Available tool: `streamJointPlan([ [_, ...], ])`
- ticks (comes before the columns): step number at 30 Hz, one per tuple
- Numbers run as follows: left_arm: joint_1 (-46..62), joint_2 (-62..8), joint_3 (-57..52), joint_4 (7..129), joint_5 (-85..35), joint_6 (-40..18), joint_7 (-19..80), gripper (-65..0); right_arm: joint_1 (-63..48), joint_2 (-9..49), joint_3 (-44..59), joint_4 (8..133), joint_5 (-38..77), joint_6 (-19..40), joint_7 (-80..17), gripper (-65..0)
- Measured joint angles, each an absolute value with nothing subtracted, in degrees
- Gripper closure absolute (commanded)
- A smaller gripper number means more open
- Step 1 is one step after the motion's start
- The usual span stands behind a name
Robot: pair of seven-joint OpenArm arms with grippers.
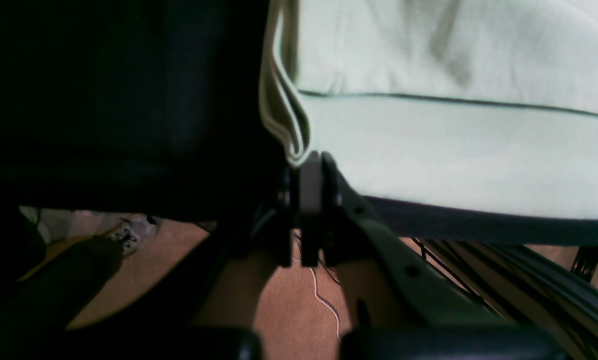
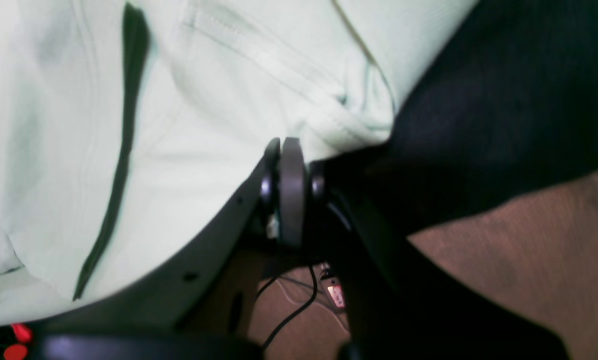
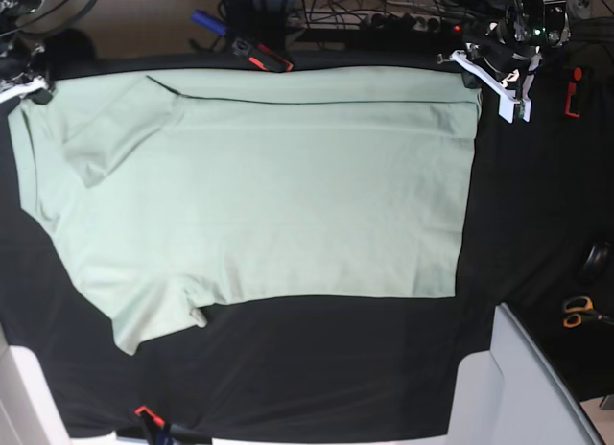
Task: Fold the T-shirt properly
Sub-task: 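Release the shirt and swing the left gripper away to the side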
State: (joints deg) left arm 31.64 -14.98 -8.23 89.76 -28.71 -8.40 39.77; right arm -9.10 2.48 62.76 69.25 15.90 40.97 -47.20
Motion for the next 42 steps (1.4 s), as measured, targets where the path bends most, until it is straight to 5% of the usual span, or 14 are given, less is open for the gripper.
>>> streamJointPlan([
  [8,31.62,-14.94,-8.23,89.76,-28.51,-8.16,39.77,-0.8,-9.26,1.08,62.72,71.85,14.61,40.53,-48.42,-0.4],
  [10,31.62,-14.94,-8.23,89.76,-28.49,-8.10,39.77,-8.9,-9.26,1.08,62.72,71.85,14.61,40.53,-48.40,-1.6],
  [12,31.66,-14.96,-8.27,89.80,-27.66,-7.51,39.81,-19.1,-9.28,1.08,62.72,71.85,14.61,40.56,-48.42,-7.7],
  [15,31.86,-15.14,-8.58,89.84,-27.31,-7.51,39.81,-30.9,-9.26,1.08,62.89,71.88,15.20,40.88,-48.34,-26.0],
  [20,31.90,-14.76,-11.88,89.86,-27.94,-7.57,39.86,-39.5,-9.67,1.10,62.89,72.49,16.29,41.60,-47.72,-47.3],
  [32,33.80,-15.22,-28.67,90.85,-27.22,-7.49,40.47,-40.1,-13.54,1.65,70.96,73.71,11.81,39.62,-50.87,-48.6],
  [42,34.46,-15.44,-32.97,98.35,-27.59,-7.53,40.29,-40.1,-12.88,2.68,65.71,83.44,11.94,39.79,-50.24,-49.0],
])
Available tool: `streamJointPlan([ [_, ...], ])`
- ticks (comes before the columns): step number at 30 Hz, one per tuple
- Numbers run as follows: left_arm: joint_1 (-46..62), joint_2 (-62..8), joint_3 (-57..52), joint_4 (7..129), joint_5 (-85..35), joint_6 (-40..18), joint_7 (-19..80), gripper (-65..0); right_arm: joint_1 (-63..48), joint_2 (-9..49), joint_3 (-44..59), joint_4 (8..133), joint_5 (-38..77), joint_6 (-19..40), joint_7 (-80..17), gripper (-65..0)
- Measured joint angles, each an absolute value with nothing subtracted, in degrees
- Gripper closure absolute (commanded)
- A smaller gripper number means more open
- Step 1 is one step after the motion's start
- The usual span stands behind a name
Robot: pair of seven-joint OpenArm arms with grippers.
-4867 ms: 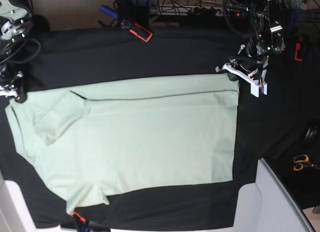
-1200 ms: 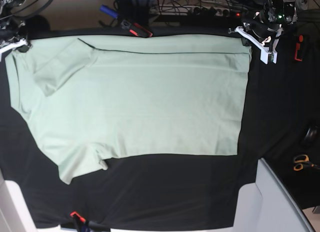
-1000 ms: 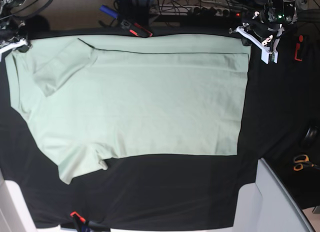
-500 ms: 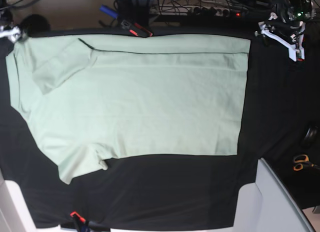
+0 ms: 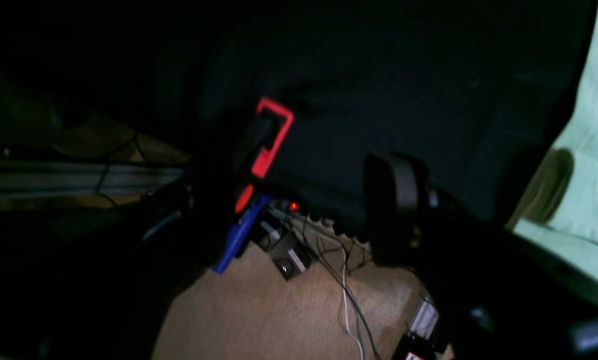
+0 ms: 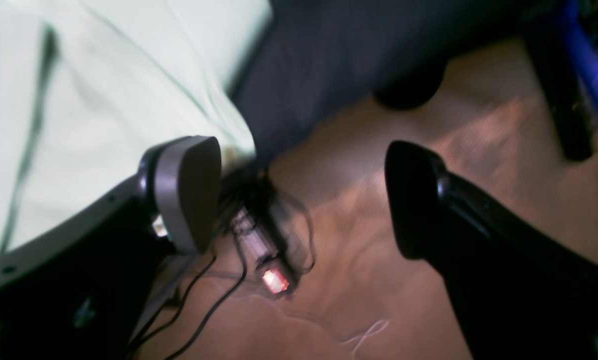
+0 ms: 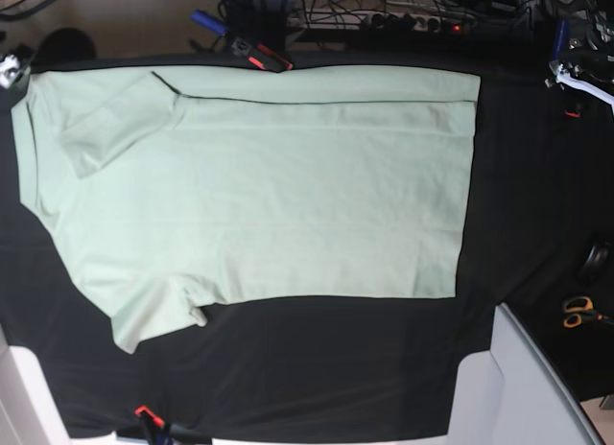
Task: Fold the T-shirt properly
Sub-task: 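Release the shirt and swing the left gripper away to the side, then move both grippers to the corners of the shirt's hem-side edge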
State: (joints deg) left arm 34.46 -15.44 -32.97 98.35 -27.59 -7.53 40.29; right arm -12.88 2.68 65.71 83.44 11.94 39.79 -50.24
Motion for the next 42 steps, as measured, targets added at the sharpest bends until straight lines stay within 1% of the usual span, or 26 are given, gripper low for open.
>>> streamJointPlan([
  [1,34.39,-15.38,-32.95,98.54,-27.44,-7.53,40.29,-40.1,-12.58,3.46,64.29,84.58,11.92,39.81,-50.39,-49.0],
  [5,31.99,-14.79,-32.86,98.32,-27.18,-7.46,40.86,-39.6,-9.17,9.78,56.38,85.58,12.25,39.86,-49.67,-49.2],
  [8,28.97,-15.14,-32.64,98.19,-27.94,-7.51,40.38,-39.5,-4.89,14.20,49.54,81.17,12.25,40.05,-49.36,-49.2],
  [16,22.90,-15.09,-32.64,98.02,-27.40,-7.49,40.60,-39.5,12.56,23.90,34.06,52.14,12.12,39.57,-37.43,-49.2],
  [18,22.11,-15.46,-31.90,96.95,-27.20,-7.46,40.47,-39.5,16.75,25.80,29.50,44.31,11.92,39.44,-33.58,-49.2],
  [19,21.65,-16.03,-30.48,95.96,-26.87,-6.46,40.58,-39.5,19.38,26.39,27.16,39.81,12.38,39.64,-30.74,-49.3],
  [24,20.93,-21.80,-18.81,92.97,-27.33,-7.53,40.47,-39.5,32.25,27.81,17.54,18.33,12.69,40.10,-17.47,-50.2],
  [25,20.56,-22.33,-17.37,92.68,-27.38,-7.53,40.56,-39.5,33.74,28.08,16.49,15.51,12.82,38.54,-14.94,-52.4],
  [27,19.29,-22.26,-16.62,91.05,-27.46,-7.55,40.62,-39.5,35.22,28.25,15.05,12.38,12.78,33.43,-12.80,-57.2],
  [29,18.55,-22.24,-16.58,90.17,-27.42,-7.51,40.64,-39.5,35.22,28.05,14.13,10.85,12.47,29.12,-12.51,-58.2],
  [30,18.52,-22.26,-16.60,90.17,-27.33,-7.51,40.62,-39.5,35.16,27.44,13.80,10.33,12.47,25.87,-12.25,-58.6],
  [32,18.57,-22.24,-16.45,90.26,-27.40,-7.51,40.64,-39.5,34.94,26.30,13.61,8.60,12.36,22.68,-10.48,-58.9],
  [34,18.57,-22.20,-16.16,90.26,-27.44,-7.55,40.62,-39.5,34.83,25.32,13.61,7.03,12.51,22.48,-8.40,-58.9],
  [38,18.81,-22.24,-16.49,90.28,-27.40,-7.51,40.58,-39.5,34.26,24.34,12.29,6.76,12.45,22.50,-8.12,-58.9],
  [42,19.25,-22.11,-16.51,90.32,-27.40,-7.51,40.66,-39.5,34.28,22.94,7.75,6.85,12.60,25.89,-7.03,-58.9],
])
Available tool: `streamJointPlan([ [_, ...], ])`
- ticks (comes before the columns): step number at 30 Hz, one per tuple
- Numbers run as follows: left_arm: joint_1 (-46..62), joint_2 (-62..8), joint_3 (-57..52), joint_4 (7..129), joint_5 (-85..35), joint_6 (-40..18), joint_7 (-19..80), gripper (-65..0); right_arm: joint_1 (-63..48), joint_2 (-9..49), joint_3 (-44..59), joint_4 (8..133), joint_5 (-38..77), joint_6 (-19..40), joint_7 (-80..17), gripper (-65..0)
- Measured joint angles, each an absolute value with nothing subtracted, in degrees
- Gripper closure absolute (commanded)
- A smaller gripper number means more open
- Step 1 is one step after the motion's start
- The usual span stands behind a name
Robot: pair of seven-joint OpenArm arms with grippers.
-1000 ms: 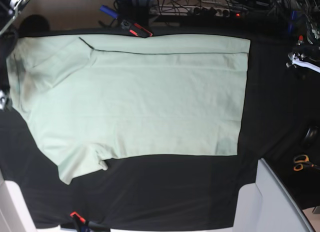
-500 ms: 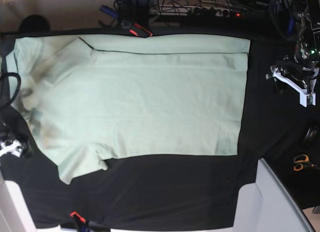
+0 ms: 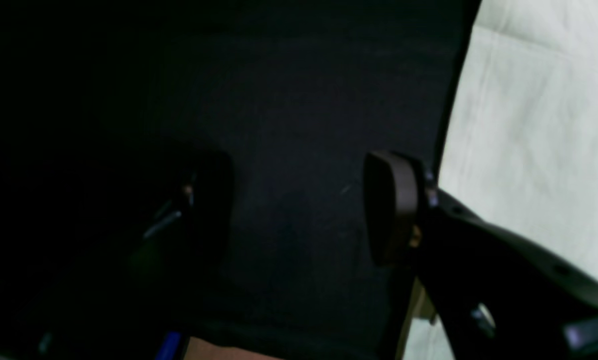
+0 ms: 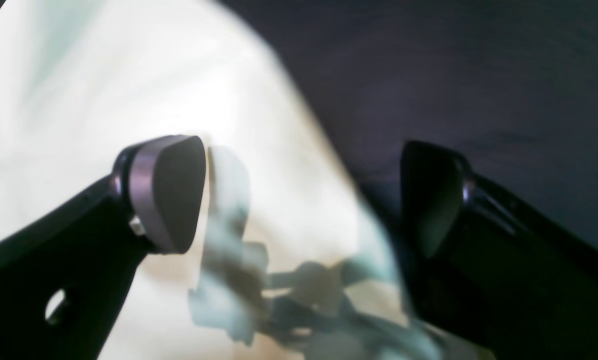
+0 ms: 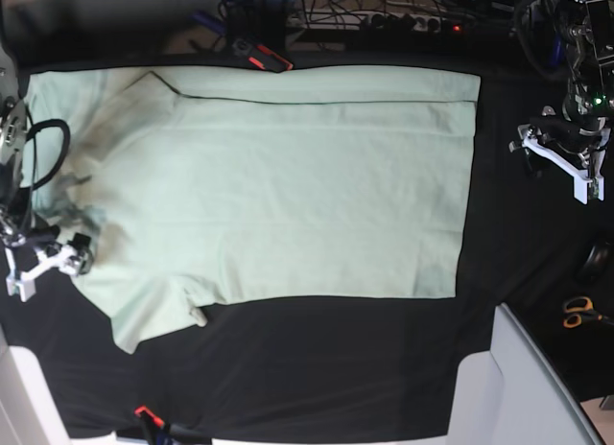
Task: Fold the T-shirt properly
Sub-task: 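Move both grippers to the corners of the shirt's hem-side edge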
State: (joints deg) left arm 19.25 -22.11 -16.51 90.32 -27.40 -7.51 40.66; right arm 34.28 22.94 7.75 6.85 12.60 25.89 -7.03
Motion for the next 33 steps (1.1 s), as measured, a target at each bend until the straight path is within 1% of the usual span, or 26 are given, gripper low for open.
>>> streamJointPlan([
  [3,19.18,-22.13,-16.51,90.32,-27.42,-7.51,40.60,-39.5,34.76,21.87,6.98,6.90,12.69,26.55,-6.90,-58.6],
  [7,19.22,-22.13,-16.51,90.26,-27.42,-7.53,40.64,-39.5,34.72,22.06,6.98,6.90,12.69,26.57,-6.92,-58.0],
  [8,19.20,-22.11,-16.51,90.26,-27.40,-7.51,40.64,-39.5,34.72,22.09,6.98,6.90,12.69,26.55,-6.92,-57.3],
  [9,19.20,-22.11,-16.51,90.26,-27.42,-7.51,40.62,-39.5,34.72,22.06,6.98,6.90,12.69,26.52,-6.92,-55.3],
  [10,19.22,-22.11,-16.51,90.26,-27.42,-7.51,40.62,-39.5,34.72,22.04,6.98,6.90,12.69,26.52,-6.92,-51.7],
  [12,19.16,-22.11,-16.51,90.24,-27.40,-7.51,40.64,-39.5,34.72,22.04,6.98,6.90,12.69,26.52,-7.25,-41.2],
  [14,18.79,-22.11,-16.45,90.24,-27.44,-7.51,40.64,-39.5,34.57,22.02,6.83,6.90,12.69,26.52,-7.29,-27.9],
  [16,18.55,-22.11,-16.38,90.24,-27.46,-7.51,40.60,-39.5,34.41,22.02,6.83,6.90,12.53,26.52,-6.90,-11.8],
  [17,18.44,-22.09,-16.38,90.24,-27.51,-7.51,40.62,-39.8,34.39,22.04,6.83,6.90,12.49,26.52,-6.92,-4.8],
  [18,18.02,-22.04,-16.34,90.19,-27.46,-7.49,40.71,-40.0,34.39,22.04,6.83,6.90,12.51,26.52,-6.90,-0.7],
  [23,12.19,-21.19,-16.12,87.26,-27.94,-7.44,40.58,-40.3,34.41,21.98,6.83,6.90,12.43,26.50,-6.57,-0.1],
  [24,10.22,-21.15,-16.08,85.89,-27.75,-7.51,40.91,-41.3,34.39,22.00,6.83,6.90,12.49,26.50,-6.55,-0.1],
  [26,5.02,-21.19,-16.21,82.17,-27.53,-7.38,44.69,-49.0,34.41,22.00,6.83,6.90,12.51,26.46,-6.57,-0.1],
  [28,-1.08,-21.08,-16.21,77.36,-27.14,-7.27,47.13,-54.3,34.44,21.93,6.83,6.87,12.51,26.52,-6.35,-0.1],
  [31,-10.22,-20.45,-15.03,68.84,-27.29,-7.22,47.00,-55.9,34.41,21.32,6.83,6.87,12.47,26.57,-6.68,-0.1],
  [33,-15.16,-20.91,-10.13,62.19,-27.18,-6.90,47.00,-55.9,34.39,21.04,6.83,6.87,12.45,26.50,-6.66,-0.1],
])
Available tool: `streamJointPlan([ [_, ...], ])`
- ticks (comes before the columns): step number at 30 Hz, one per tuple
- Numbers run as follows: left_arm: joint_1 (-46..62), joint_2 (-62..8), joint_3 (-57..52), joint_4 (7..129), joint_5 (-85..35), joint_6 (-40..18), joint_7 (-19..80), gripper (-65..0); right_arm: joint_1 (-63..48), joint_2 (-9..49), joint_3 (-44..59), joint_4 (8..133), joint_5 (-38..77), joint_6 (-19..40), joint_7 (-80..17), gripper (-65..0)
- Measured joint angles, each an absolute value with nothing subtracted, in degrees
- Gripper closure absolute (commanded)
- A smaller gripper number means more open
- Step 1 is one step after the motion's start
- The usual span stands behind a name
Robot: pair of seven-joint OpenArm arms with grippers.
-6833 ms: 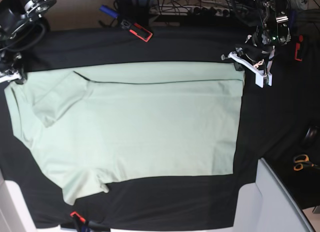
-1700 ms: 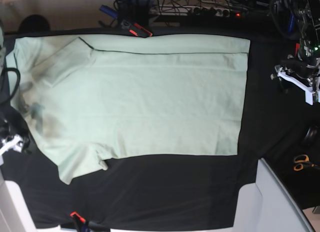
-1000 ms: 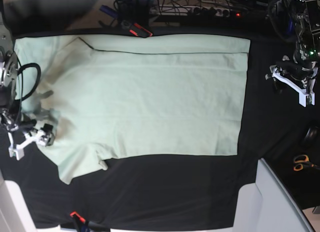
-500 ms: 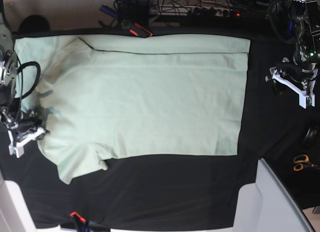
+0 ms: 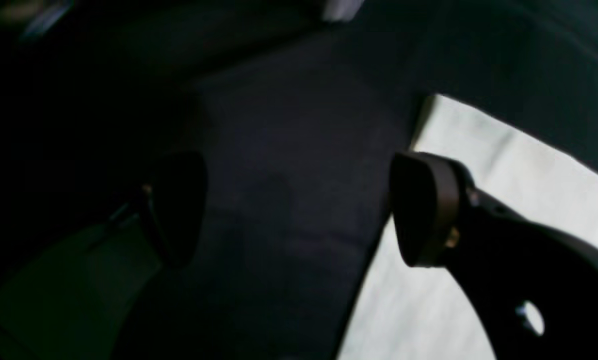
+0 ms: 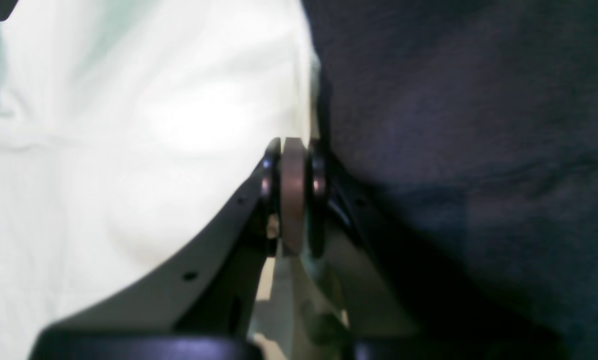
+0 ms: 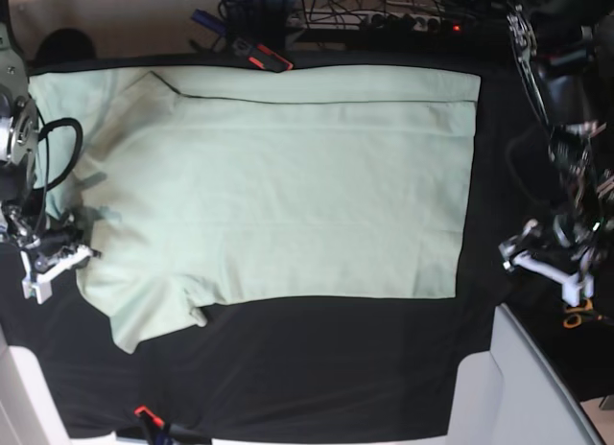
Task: Fold the T-shirt properly
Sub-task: 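Move both grippers to the corners of the shirt's hem-side edge, then close both grippers on the hem-side corners of the shirt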
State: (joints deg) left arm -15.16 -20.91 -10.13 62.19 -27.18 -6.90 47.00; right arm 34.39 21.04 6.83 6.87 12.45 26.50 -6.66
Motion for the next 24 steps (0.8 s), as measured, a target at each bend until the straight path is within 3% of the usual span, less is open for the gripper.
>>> streamJointPlan([
  [5,-26.70,-19.09,1.56,45.10,-27.07,-7.42,44.31,-55.9,34.26,20.64,6.83,6.90,12.51,26.57,-6.55,-0.1],
  [11,-34.68,-17.19,2.61,23.64,-26.98,-6.68,34.46,-55.9,34.24,21.06,6.83,7.03,12.64,26.98,-6.85,-0.1],
  [24,-35.20,-14.28,2.59,22.24,-25.89,-6.04,30.52,-55.8,34.15,20.88,6.83,11.16,12.45,26.94,-9.50,-0.1],
])
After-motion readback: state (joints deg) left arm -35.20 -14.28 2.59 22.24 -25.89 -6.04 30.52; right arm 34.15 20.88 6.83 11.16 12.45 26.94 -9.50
